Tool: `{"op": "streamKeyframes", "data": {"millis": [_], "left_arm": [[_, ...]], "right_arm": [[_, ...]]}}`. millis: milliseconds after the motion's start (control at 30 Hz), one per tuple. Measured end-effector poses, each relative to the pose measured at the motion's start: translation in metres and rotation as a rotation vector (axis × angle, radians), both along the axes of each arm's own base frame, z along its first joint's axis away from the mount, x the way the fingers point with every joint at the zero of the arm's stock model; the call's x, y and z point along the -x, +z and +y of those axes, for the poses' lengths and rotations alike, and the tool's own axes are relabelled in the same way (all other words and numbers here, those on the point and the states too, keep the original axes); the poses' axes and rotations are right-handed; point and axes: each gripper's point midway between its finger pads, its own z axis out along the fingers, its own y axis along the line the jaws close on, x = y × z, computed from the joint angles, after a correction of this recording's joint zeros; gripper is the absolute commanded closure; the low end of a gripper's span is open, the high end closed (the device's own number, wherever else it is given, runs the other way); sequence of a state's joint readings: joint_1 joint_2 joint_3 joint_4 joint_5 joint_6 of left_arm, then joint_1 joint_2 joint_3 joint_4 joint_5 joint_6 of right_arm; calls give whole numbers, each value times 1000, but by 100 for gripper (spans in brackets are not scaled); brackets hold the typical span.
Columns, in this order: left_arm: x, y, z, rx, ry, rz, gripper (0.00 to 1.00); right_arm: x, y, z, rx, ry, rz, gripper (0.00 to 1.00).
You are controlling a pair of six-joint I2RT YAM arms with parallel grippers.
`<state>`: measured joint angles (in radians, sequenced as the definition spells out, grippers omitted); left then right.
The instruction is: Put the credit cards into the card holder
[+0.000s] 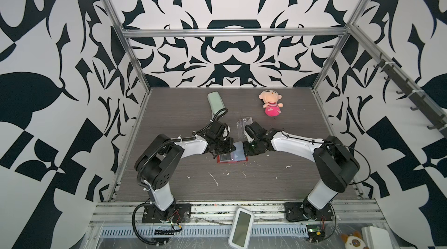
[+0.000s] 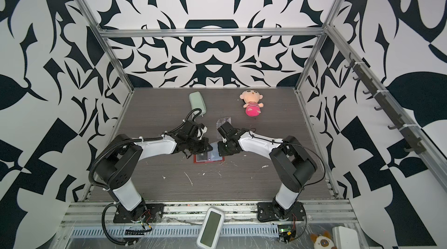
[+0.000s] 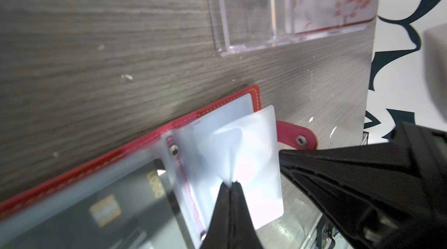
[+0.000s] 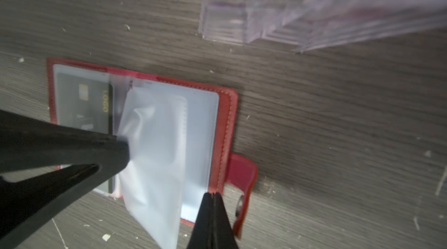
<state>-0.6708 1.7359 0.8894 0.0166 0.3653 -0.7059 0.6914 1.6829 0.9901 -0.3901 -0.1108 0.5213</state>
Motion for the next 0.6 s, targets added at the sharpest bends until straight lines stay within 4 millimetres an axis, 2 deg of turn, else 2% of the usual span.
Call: {"op": "streamKeyframes", "data": {"millis": [400, 433, 467, 500, 600], "left_arm": [[-1, -1, 1, -6, 6, -4, 100], [0, -1, 2, -7, 6, -3, 94], [0, -2, 2, -10, 3, -5, 81], [1, -4, 3, -14, 2, -5, 73], [2, -7, 8, -31, 11, -8, 61]], "right_arm": [[2, -6, 14, -58, 20, 35, 98], [2, -6, 15, -66, 22, 37, 97], [2, -6, 18, -77, 23, 38, 96], [1, -6, 20, -89, 24, 40, 95], [-1, -1, 29, -136, 27, 38, 91]]}}
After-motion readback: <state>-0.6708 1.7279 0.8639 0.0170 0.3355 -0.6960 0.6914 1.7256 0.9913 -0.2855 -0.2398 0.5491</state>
